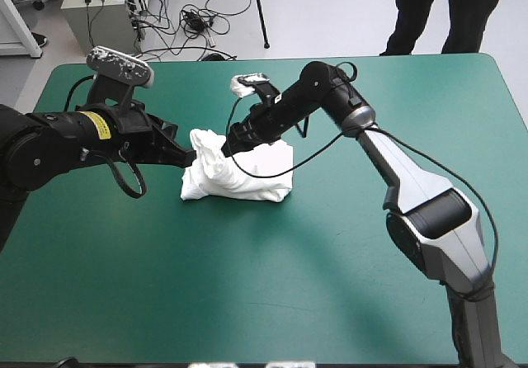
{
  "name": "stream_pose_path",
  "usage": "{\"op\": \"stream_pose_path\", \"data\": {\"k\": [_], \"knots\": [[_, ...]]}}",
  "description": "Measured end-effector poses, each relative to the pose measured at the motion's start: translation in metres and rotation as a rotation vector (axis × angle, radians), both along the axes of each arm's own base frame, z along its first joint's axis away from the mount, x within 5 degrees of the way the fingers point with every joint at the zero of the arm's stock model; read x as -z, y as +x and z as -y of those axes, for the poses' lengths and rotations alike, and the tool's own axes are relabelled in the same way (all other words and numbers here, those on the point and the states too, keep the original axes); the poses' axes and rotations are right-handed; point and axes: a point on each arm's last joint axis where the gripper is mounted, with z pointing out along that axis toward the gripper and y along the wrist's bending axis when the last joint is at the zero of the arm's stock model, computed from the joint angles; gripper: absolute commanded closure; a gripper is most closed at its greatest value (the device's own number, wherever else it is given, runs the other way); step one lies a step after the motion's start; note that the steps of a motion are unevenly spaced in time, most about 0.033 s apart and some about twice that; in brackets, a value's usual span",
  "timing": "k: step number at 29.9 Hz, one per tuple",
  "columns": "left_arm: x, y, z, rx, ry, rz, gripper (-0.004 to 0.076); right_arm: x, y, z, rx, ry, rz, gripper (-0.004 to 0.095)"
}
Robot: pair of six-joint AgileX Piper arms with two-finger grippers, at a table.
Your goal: Fold the cloth
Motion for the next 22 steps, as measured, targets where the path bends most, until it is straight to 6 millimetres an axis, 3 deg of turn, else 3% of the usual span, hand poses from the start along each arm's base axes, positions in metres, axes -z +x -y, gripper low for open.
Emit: {"op": "stream_pose_path", "data": {"k": [3, 7, 11, 13, 18, 22], "knots": [[0.0, 0.0, 0.0, 0.0, -0.001, 0.001, 0.0733, -0.026, -0.007, 0.03, 0.098, -0.106, 0.074, 0.0302], [-0.002, -0.004, -0.002, 0.0, -0.006, 0.01, 0.0733, -0.051, -0.025, 0.086, 0.216, -0.17, 0.095, 0.03], [-0.004, -0.006, -0.004, 0.0, -0.01, 0.017, 0.0733, -0.049, -0.049, 0.137, 0.304, -0.226, 0.045, 0.03], [-0.004, -0.006, -0.004, -0.001, -0.01, 0.017, 0.0733, -0.036, -0.056, 0.153, 0.32, -0.25, 0.001, 0.0299], [-0.004, -0.006, -0.004, -0.001, -0.01, 0.017, 0.0733, 0.001, -0.053, 0.155, 0.294, -0.217, -0.071, 0.0298], [-0.004, -0.006, -0.004, -0.001, -0.01, 0.017, 0.0733, 0.031, -0.031, 0.142, 0.29, -0.122, -0.106, 0.0298]]}}
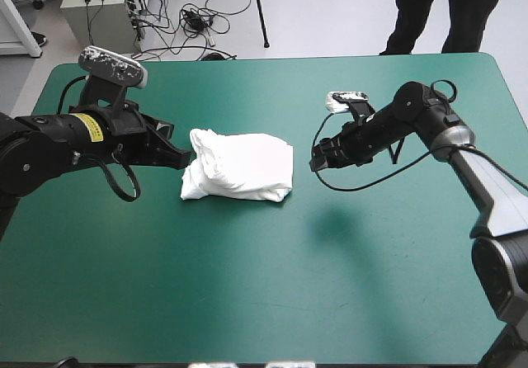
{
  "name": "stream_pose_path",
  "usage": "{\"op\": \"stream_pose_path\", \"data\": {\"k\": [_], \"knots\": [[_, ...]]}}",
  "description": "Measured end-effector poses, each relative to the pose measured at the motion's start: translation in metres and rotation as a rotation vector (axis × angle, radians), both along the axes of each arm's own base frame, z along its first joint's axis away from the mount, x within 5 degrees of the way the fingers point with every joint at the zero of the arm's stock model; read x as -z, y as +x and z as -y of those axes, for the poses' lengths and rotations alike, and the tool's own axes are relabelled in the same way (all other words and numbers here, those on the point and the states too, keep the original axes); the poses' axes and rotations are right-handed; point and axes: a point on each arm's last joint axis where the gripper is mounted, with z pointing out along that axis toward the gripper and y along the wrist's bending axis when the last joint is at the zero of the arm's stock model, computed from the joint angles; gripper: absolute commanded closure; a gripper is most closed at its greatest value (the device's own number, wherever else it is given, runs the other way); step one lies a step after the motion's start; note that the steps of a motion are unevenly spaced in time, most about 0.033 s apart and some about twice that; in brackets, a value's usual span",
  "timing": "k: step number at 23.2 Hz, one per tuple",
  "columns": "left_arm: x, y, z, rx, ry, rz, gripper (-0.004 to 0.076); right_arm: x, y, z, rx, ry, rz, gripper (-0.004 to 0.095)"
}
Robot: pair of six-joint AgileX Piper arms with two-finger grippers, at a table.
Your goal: Fold the cloth
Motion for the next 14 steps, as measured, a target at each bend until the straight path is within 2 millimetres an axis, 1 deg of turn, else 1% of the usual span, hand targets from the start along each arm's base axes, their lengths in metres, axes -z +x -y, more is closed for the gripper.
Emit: {"op": "stream_pose_path", "data": {"k": [5, 6, 7, 8, 11, 12, 13, 14], "knots": [[0.0, 0.0, 0.0, 0.0, 0.0, 0.0, 0.0733, 0.043, 0.023, -0.013, 0.009, 0.095, -0.06, 0.0298], [0.0, 0.0, 0.0, 0.001, 0.001, 0.001, 0.0733, 0.059, 0.03, -0.018, 0.016, 0.133, -0.09, 0.0298], [0.0, 0.0, 0.0, 0.001, 0.001, 0.001, 0.0733, 0.065, 0.033, -0.019, 0.019, 0.148, -0.097, 0.0298], [0.0, 0.0, 0.0, 0.002, 0.002, 0.001, 0.0733, 0.076, 0.038, -0.023, 0.028, 0.183, -0.108, 0.0298], [0.0, 0.0, 0.0, 0.002, 0.002, 0.001, 0.0733, 0.087, 0.044, -0.028, 0.039, 0.204, -0.108, 0.0298], [0.0, 0.0, 0.0, 0.002, 0.002, 0.001, 0.0733, 0.092, 0.048, -0.034, 0.035, 0.209, -0.105, 0.0298], [0.0, 0.0, 0.0, 0.002, 0.002, 0.001, 0.0733, 0.092, 0.049, -0.037, 0.03, 0.214, -0.101, 0.0299], [0.0, 0.0, 0.0, 0.002, 0.002, 0.001, 0.0733, 0.093, 0.053, -0.045, 0.015, 0.219, -0.093, 0.0299]]}}
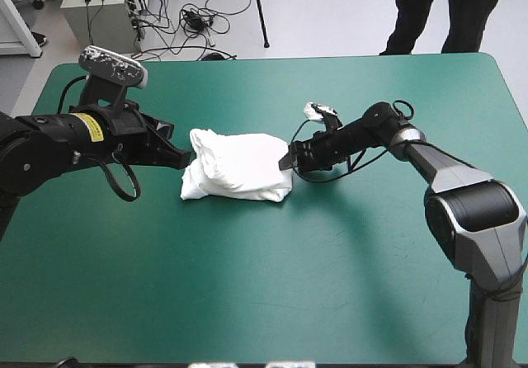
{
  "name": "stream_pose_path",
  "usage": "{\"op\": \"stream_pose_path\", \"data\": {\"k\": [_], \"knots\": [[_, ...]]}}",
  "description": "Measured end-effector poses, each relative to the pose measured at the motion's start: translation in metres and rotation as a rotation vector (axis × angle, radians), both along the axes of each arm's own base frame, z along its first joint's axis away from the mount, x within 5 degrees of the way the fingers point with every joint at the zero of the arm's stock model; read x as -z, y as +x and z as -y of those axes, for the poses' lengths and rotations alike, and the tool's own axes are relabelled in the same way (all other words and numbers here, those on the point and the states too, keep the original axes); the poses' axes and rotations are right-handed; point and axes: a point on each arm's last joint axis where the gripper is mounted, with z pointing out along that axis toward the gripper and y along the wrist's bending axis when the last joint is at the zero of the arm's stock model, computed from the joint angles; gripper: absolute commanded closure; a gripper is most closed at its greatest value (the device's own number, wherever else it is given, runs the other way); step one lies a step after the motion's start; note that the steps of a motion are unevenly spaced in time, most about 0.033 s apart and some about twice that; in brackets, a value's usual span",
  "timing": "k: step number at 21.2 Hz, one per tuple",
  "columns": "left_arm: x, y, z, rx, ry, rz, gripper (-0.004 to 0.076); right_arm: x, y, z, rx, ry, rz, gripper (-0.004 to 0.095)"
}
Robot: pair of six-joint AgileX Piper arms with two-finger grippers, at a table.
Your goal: Fold the cloth
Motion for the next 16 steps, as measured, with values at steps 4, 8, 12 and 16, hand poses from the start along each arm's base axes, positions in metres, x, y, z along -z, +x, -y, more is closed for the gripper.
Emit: {"op": "stream_pose_path", "data": {"k": [4, 8, 12, 16], "knots": [[0.0, 0.0, 0.0, 0.003, -0.004, -0.003, 0.0733, 0.003, 0.002, -0.026, -0.044, 0.006, 0.001, 0.0638], [0.0, 0.0, 0.001, 0.005, -0.007, -0.004, 0.0733, 0.01, -0.001, -0.027, -0.072, -0.096, 0.006, 0.0919], [0.0, -0.001, 0.001, 0.006, -0.009, -0.006, 0.0733, 0.003, -0.004, -0.02, -0.055, -0.248, 0.003, 0.0922], [0.0, -0.001, 0.002, 0.016, -0.023, -0.014, 0.0733, -0.016, -0.012, 0.006, -0.046, -0.511, 0.068, 0.0925]]}}
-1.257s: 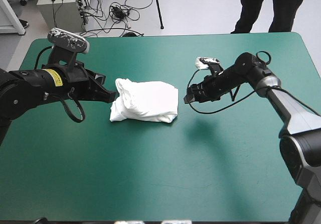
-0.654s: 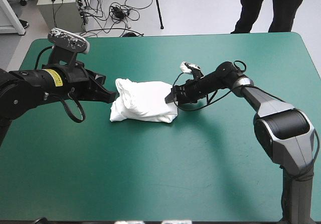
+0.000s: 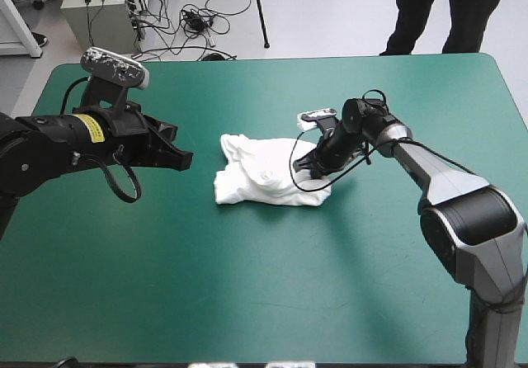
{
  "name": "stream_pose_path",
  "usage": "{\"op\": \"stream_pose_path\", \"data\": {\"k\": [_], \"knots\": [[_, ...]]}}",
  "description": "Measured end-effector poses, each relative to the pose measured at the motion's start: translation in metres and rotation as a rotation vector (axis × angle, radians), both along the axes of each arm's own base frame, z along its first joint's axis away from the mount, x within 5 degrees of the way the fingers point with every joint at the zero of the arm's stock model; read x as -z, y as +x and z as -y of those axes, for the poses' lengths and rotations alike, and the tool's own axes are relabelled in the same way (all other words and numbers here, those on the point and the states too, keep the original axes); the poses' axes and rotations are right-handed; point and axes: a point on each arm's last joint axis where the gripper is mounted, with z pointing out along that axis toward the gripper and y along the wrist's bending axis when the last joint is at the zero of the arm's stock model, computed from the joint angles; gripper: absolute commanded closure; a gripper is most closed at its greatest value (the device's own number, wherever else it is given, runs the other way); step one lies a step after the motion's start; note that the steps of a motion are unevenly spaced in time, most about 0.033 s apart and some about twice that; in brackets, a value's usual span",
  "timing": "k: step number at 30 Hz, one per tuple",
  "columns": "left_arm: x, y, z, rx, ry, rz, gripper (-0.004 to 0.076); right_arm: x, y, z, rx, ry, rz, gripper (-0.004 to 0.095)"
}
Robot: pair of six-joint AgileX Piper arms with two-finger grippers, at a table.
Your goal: Fold the cloth
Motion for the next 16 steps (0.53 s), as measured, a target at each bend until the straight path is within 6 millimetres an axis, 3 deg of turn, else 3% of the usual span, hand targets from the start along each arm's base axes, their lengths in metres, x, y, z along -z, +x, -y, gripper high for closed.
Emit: {"op": "stream_pose_path", "data": {"k": [3, 7, 13, 16], "knots": [[0.0, 0.0, 0.001, 0.005, -0.008, -0.005, 0.0733, -0.011, -0.006, 0.035, 0.032, -0.135, 0.02, 0.0925], [0.0, 0.0, 0.001, 0.005, -0.008, -0.005, 0.0733, -0.022, -0.023, 0.1, 0.154, -0.229, 0.005, 0.0925], [0.0, 0.0, 0.001, 0.007, -0.005, -0.004, 0.0733, -0.032, -0.08, 0.202, 0.4, -0.3, -0.043, 0.0925], [0.0, -0.001, 0.002, 0.022, -0.007, -0.004, 0.0733, -0.037, -0.113, 0.242, 0.549, -0.298, -0.028, 0.0925]]}}
